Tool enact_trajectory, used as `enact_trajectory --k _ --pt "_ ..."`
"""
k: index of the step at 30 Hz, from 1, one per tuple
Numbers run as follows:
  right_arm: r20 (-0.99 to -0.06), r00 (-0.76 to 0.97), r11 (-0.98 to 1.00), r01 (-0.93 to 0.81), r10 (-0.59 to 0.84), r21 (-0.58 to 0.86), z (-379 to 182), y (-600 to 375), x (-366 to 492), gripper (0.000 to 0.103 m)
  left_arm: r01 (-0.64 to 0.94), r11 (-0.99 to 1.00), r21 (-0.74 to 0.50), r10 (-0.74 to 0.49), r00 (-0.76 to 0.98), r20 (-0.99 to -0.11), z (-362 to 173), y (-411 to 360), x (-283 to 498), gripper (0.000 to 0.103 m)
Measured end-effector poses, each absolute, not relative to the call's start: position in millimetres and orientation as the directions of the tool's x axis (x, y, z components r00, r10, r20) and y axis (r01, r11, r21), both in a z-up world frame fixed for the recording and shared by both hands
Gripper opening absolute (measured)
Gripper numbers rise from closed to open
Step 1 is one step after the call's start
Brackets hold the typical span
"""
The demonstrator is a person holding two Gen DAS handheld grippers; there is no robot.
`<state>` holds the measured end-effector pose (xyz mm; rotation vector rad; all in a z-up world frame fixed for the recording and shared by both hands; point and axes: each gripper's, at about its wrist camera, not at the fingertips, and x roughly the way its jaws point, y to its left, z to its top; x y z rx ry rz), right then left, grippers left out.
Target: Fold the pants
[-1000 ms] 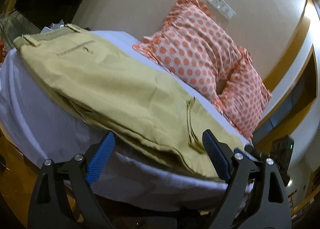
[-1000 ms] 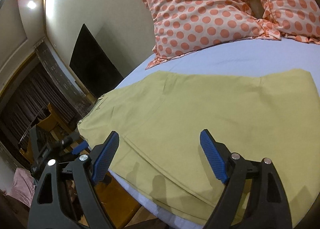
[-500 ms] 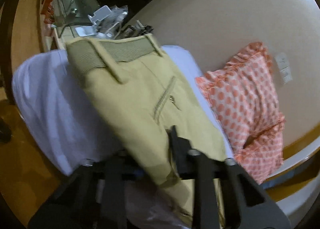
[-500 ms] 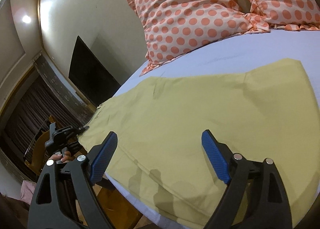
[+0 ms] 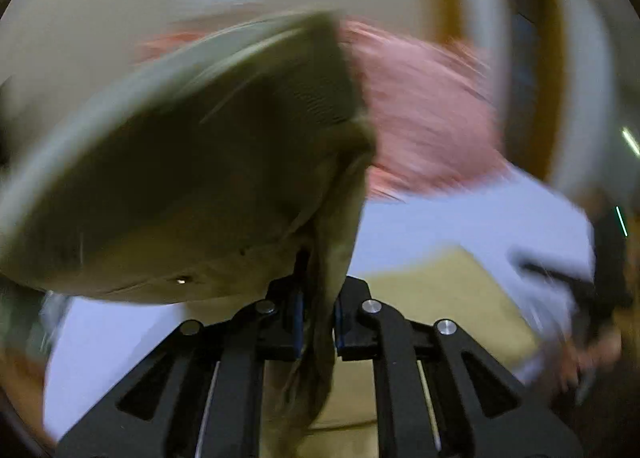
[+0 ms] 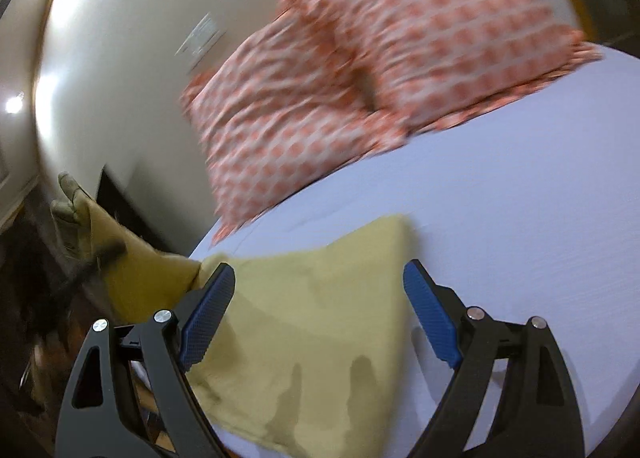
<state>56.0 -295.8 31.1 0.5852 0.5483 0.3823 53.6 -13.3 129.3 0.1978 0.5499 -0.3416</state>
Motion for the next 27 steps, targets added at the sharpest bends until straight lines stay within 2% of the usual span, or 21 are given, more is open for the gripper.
enact_trajectory --k 3,5,8,12,14,17,19,20,21,24,27 --pt "-0.376 0.813 0.762 -0.122 0.444 0.636 27 -320 56 0.088 0.574 0.802 0.167 -0.34 0.668 -0.662 71 -83 40 0.011" --pt "-0.396 0.805 0.753 -0.092 0.441 0.651 22 -332 59 0.088 0.637 0.739 0.218 -0.311 0.61 -0.729 32 -109 31 0.011" --pt "-0.439 0.767 0.756 -0.091 0.469 0.649 19 -333 74 0.088 0.619 0.711 0.334 -0.263 0.675 -0.69 15 -115 17 0.016" --pt "-0.494 0.689 0.75 -0.109 0.53 0.652 13 -323 100 0.088 0.638 0.688 0.347 -0.317 0.694 -0.647 29 -103 -4 0.025" --pt "-0.535 0.66 0.77 -0.104 0.527 0.63 10 -316 110 0.088 0.654 0.693 0.303 -0.363 0.68 -0.637 39 -90 -13 0.035" --pt "-0.598 0.623 0.806 -0.092 0.505 0.585 3 -304 122 0.086 0.611 0.768 0.19 -0.405 0.694 -0.596 64 -55 -7 0.056" --pt "-0.603 0.616 0.817 -0.119 0.506 0.564 0 -298 128 0.075 0.521 0.846 0.113 -0.374 0.731 -0.57 77 -21 11 0.073" --pt "-0.601 0.61 0.815 -0.135 0.516 0.563 0 -295 128 0.071 0.426 0.902 0.065 -0.316 0.756 -0.573 80 5 31 0.075" --pt "-0.593 0.573 0.787 -0.162 0.566 0.595 -4 -291 130 0.06 0.361 0.932 0.028 -0.276 0.76 -0.589 79 22 47 0.075" --pt "-0.616 0.567 0.814 -0.189 0.547 0.549 0 -281 129 0.06 0.209 0.968 -0.14 -0.246 0.676 -0.694 59 75 95 0.076" --pt "-0.586 0.565 0.778 -0.172 0.58 0.604 -5 -289 132 0.06 0.169 0.951 -0.257 -0.307 0.573 -0.759 36 93 122 0.076"
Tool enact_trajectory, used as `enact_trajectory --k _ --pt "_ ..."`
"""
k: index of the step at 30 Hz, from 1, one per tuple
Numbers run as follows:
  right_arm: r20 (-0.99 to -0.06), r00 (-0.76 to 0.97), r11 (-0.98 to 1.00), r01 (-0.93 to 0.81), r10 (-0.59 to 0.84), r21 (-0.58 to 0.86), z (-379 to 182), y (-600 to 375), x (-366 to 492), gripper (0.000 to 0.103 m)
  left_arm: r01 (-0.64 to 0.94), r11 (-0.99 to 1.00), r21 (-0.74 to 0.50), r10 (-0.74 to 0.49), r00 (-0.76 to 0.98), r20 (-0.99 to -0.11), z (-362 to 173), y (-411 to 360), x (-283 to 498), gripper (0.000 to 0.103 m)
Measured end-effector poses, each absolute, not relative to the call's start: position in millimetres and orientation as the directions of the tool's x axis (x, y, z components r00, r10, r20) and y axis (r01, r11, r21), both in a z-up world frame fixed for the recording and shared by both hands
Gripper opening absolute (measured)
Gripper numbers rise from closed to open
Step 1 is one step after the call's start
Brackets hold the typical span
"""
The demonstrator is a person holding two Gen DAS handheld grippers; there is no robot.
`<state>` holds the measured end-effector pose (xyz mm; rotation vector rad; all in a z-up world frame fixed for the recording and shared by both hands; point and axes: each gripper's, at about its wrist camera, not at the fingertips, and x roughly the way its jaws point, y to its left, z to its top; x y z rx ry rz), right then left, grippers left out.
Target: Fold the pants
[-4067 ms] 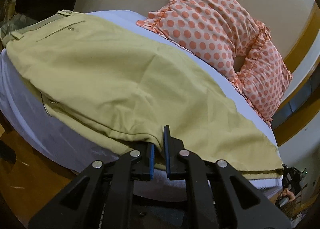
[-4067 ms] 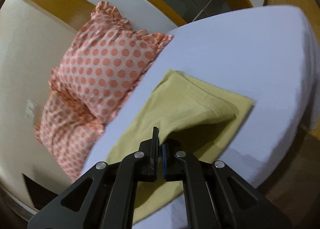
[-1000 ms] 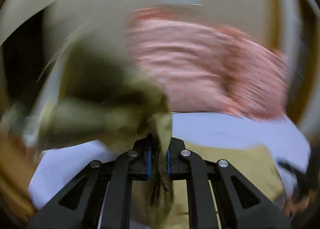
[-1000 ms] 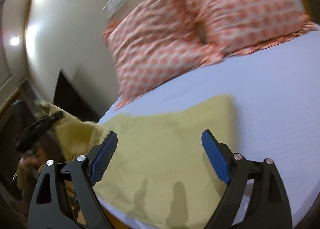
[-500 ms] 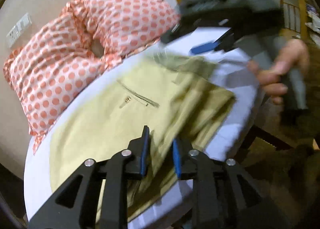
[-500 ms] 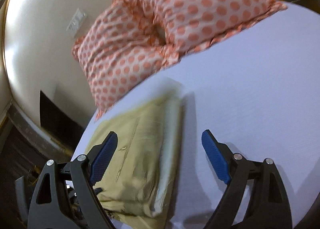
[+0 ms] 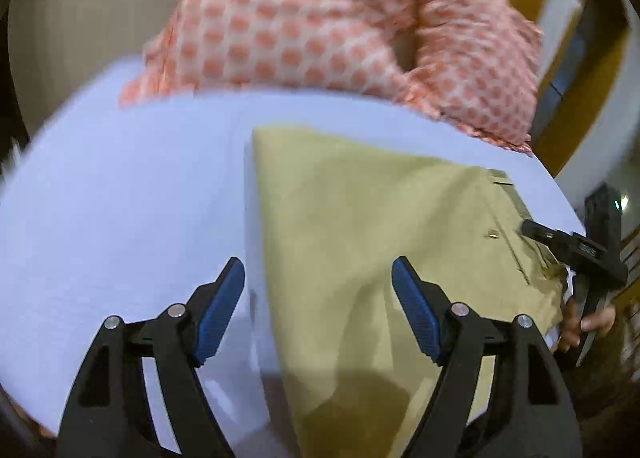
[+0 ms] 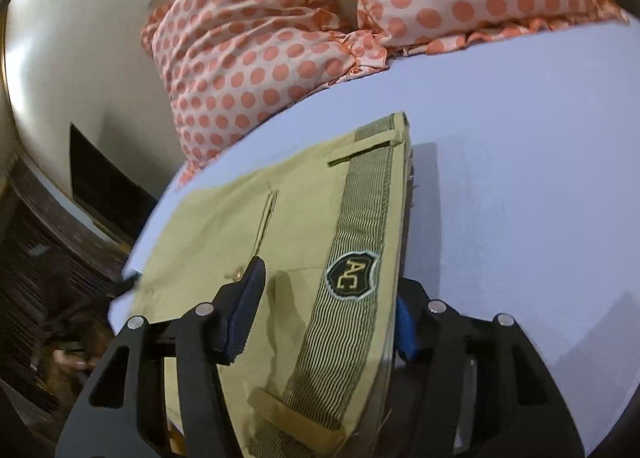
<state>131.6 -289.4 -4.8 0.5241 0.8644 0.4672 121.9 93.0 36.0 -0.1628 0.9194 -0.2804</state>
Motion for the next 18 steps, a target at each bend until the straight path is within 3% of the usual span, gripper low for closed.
enact_trajectory --k 3,6,8,9,10,12,18 --pt "-0.566 0.525 0.74 -0.207 0.636 0.641 -6 -288 133 0.058 0.196 0.922 -0.335 -0.388 0.507 -0.77 22 89 130 0.077" --pt "-0.524 0.442 0.658 -0.232 0.728 0.717 -12 -290 136 0.042 0.225 0.902 -0.369 -0.432 0.477 -0.765 20 81 127 0.071" --pt "-0.451 0.384 0.547 -0.189 0.806 0.816 -23 -297 144 0.024 0.218 0.907 -0.361 -0.422 0.465 -0.778 17 79 132 0.043" --pt "-0.396 0.365 0.476 -0.161 0.843 0.865 -28 -301 149 0.019 0.215 0.907 -0.362 -0.421 0.462 -0.781 18 79 135 0.023" --pt "-0.372 0.363 0.448 -0.152 0.855 0.881 -27 -303 152 0.018 0.219 0.899 -0.38 -0.438 0.459 -0.773 21 78 137 0.017" --pt "-0.385 0.375 0.469 -0.164 0.843 0.868 -15 -302 160 0.017 0.237 0.897 -0.374 -0.443 0.474 -0.761 32 74 144 0.013" --pt "-0.402 0.532 0.596 -0.262 0.745 0.759 48 -308 209 0.016 0.238 0.953 -0.186 -0.297 0.632 -0.716 65 41 190 0.008"
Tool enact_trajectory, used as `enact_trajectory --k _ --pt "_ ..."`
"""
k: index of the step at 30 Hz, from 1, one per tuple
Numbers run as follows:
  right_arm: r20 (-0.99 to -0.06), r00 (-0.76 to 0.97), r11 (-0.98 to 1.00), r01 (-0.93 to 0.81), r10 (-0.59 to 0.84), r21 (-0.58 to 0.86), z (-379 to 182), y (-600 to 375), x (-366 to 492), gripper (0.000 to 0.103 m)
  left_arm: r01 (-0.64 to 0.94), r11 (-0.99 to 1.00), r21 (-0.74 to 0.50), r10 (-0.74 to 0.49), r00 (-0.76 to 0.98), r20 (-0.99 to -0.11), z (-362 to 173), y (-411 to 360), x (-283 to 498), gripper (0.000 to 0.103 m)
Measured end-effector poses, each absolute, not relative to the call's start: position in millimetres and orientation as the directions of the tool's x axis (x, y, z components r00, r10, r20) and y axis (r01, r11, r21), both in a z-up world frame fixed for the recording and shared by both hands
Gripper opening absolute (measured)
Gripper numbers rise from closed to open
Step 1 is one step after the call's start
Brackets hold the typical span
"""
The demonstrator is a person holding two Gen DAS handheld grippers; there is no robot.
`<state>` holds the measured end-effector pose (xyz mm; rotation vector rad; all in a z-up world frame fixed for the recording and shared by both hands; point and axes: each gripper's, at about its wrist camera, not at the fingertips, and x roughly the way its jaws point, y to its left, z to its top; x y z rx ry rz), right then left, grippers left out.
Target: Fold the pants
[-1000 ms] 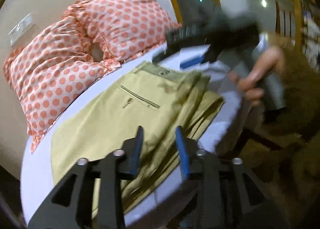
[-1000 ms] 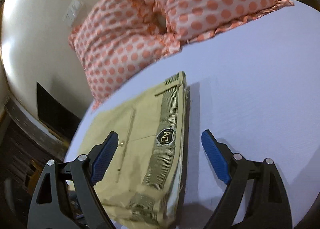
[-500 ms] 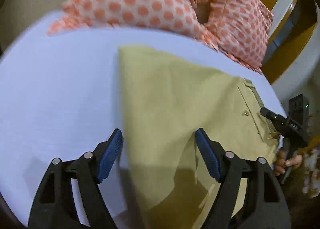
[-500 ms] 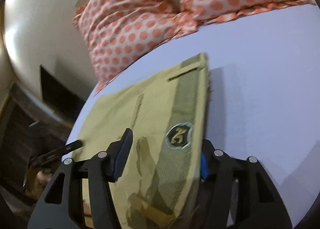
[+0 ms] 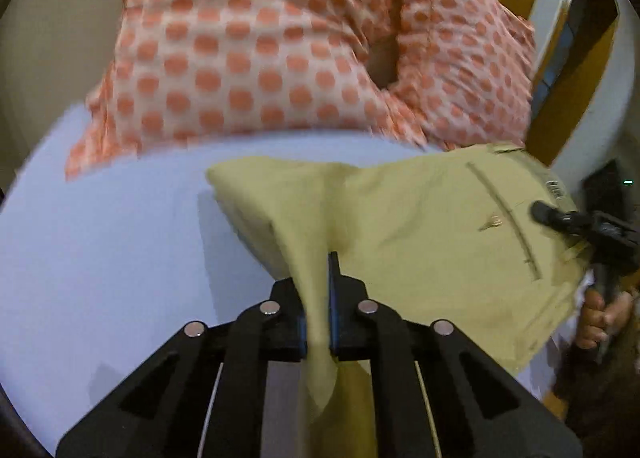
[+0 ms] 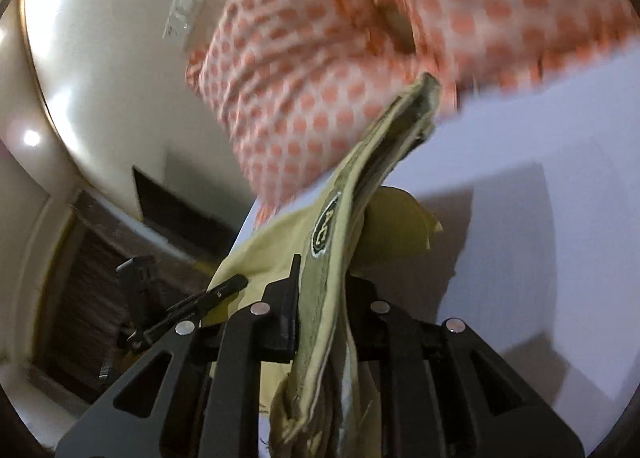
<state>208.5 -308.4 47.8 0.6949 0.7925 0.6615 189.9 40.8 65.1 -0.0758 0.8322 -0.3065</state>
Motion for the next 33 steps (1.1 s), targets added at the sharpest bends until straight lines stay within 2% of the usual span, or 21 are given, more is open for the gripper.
enact_trajectory --k 3,5,6,7,9,11,14,15,17,18,20,24,26,28,29,30,33 --pt "-0.479 0.601 0.696 -0.19 0.64 0.693 41 -314 234 0.017 0.168 0.982 -0.087 -0.176 0.648 -0.741 52 22 230 0.011" --pt "-0.621 0.59 0.808 -0.093 0.516 0.582 21 -310 249 0.025 0.125 0.992 -0.015 -0.09 0.618 -0.781 37 15 244 0.014" --pt "-0.703 0.558 0.858 -0.031 0.441 0.513 9 -311 253 0.036 0.12 0.993 -0.011 -0.083 0.611 -0.787 34 16 244 0.019" --pt "-0.713 0.557 0.862 -0.009 0.425 0.507 5 -316 249 0.042 0.117 0.993 -0.016 -0.085 0.613 -0.786 35 19 240 0.025" --pt "-0.698 0.612 0.875 0.02 0.372 0.484 11 -329 235 0.047 0.093 0.996 -0.003 -0.064 0.658 -0.75 47 32 220 0.025" --pt "-0.632 0.704 0.892 -0.004 0.323 0.451 35 -334 212 0.057 0.093 0.995 -0.018 -0.078 0.69 -0.719 60 41 200 0.028" --pt "-0.567 0.71 0.871 -0.135 0.417 0.472 55 -317 190 0.069 0.182 0.974 -0.134 -0.224 0.698 -0.68 74 38 172 0.044" --pt "-0.571 0.693 0.867 -0.163 0.441 0.471 57 -308 187 0.071 0.219 0.961 -0.166 -0.273 0.681 -0.68 74 33 166 0.052" --pt "-0.608 0.641 0.867 -0.201 0.468 0.456 53 -288 181 0.074 0.275 0.936 -0.22 -0.347 0.617 -0.706 63 17 162 0.054" --pt "-0.646 0.61 0.876 -0.193 0.459 0.441 45 -279 181 0.081 0.285 0.928 -0.24 -0.367 0.582 -0.726 55 9 164 0.054" --pt "-0.709 0.578 0.906 -0.147 0.404 0.396 29 -269 185 0.083 0.255 0.937 -0.239 -0.341 0.516 -0.786 30 -2 172 0.054" --pt "-0.728 0.604 0.943 -0.141 0.324 0.302 28 -254 171 0.083 0.244 0.954 -0.172 -0.281 0.536 -0.796 24 -8 159 0.057" --pt "-0.757 0.603 0.967 -0.134 0.252 0.216 31 -244 156 0.088 0.237 0.956 -0.172 -0.277 0.545 -0.791 27 -3 145 0.064" --pt "-0.768 0.61 0.981 -0.116 0.195 0.157 31 -241 134 0.097 0.227 0.96 -0.166 -0.268 0.564 -0.781 31 5 126 0.077" --pt "-0.772 0.606 0.981 -0.11 0.191 0.157 30 -241 122 0.097 0.22 0.962 -0.16 -0.26 0.575 -0.776 32 9 114 0.082" --pt "-0.771 0.605 0.979 -0.112 0.201 0.168 27 -241 112 0.097 0.194 0.971 -0.142 -0.23 0.583 -0.779 31 13 101 0.092" --pt "-0.756 0.609 0.97 -0.123 0.24 0.209 20 -232 86 0.097 0.151 0.982 -0.114 -0.182 0.589 -0.787 23 20 72 0.095"
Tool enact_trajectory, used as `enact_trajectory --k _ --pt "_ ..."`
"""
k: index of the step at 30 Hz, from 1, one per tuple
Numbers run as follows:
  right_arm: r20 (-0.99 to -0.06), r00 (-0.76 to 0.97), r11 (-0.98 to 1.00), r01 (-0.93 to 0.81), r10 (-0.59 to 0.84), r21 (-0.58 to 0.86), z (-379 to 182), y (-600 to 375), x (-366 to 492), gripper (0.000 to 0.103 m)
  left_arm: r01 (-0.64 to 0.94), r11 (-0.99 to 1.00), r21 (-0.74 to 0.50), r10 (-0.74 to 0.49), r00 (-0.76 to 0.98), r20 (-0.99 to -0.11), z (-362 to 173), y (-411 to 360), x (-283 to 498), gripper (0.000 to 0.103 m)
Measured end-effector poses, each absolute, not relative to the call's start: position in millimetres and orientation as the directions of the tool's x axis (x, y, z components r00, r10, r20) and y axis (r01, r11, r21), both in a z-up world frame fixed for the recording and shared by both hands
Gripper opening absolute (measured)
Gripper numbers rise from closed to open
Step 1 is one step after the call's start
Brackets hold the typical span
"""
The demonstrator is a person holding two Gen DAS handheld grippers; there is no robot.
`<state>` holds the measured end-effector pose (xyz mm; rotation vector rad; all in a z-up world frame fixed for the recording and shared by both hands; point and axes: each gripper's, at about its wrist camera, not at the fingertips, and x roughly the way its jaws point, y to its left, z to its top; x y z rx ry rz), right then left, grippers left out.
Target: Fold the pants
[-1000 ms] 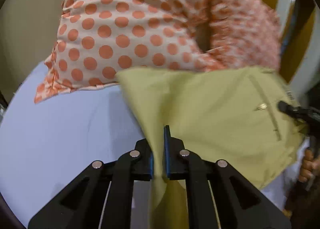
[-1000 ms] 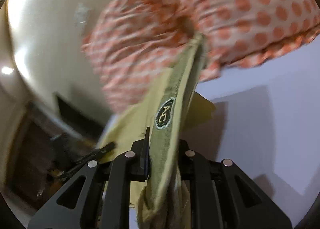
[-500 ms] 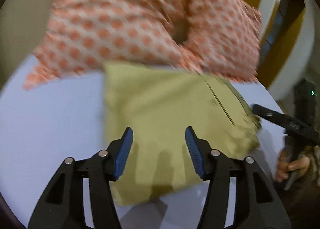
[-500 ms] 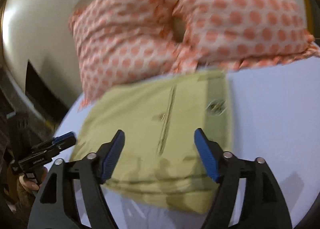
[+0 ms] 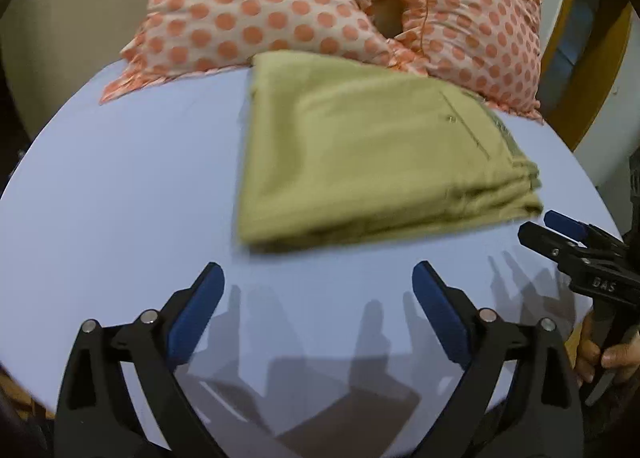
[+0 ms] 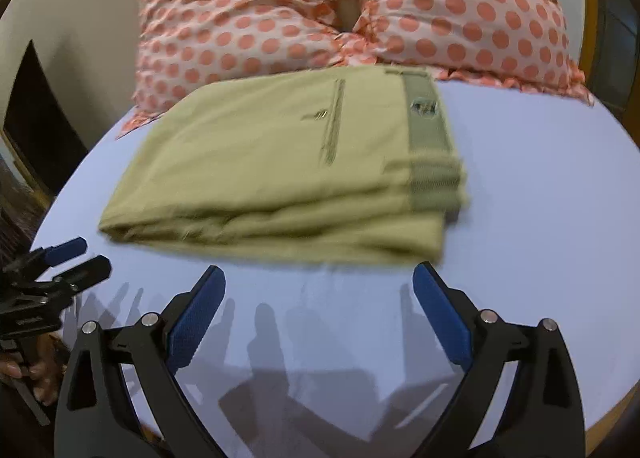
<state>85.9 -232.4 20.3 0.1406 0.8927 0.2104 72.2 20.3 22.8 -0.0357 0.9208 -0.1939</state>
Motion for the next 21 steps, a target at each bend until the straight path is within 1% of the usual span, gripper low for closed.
enact_trajectory --k 3,4,5,8,9,11,21 --pt "-0.775 0.603 0.982 -0.093 0.189 0.167 12 -221 75 0.098 0.126 0.986 -0.106 -0.16 0.577 -0.801 14 22 61 0.095" --pt "-0.772 0.614 0.986 -0.09 0.164 0.138 13 -217 72 0.102 0.125 0.988 -0.094 -0.149 0.582 -0.8 12 21 59 0.098" --pt "-0.775 0.615 0.989 -0.086 0.147 0.119 12 -214 71 0.102 0.118 0.99 -0.074 -0.13 0.585 -0.801 11 19 58 0.101" --pt "-0.787 0.612 0.996 -0.075 0.078 0.041 7 -203 72 0.102 0.109 0.994 0.019 -0.048 0.58 -0.813 5 10 58 0.101" --pt "-0.782 0.619 0.997 -0.076 0.069 0.028 6 -201 70 0.102 0.108 0.994 0.03 -0.04 0.587 -0.809 5 9 56 0.101" --pt "-0.779 0.624 0.997 -0.064 0.07 0.038 5 -202 70 0.102 0.104 0.995 0.012 -0.052 0.586 -0.809 5 11 55 0.101" --pt "-0.761 0.646 0.998 -0.049 0.06 0.036 4 -201 65 0.102 0.106 0.994 0.015 -0.052 0.601 -0.797 5 11 53 0.101"
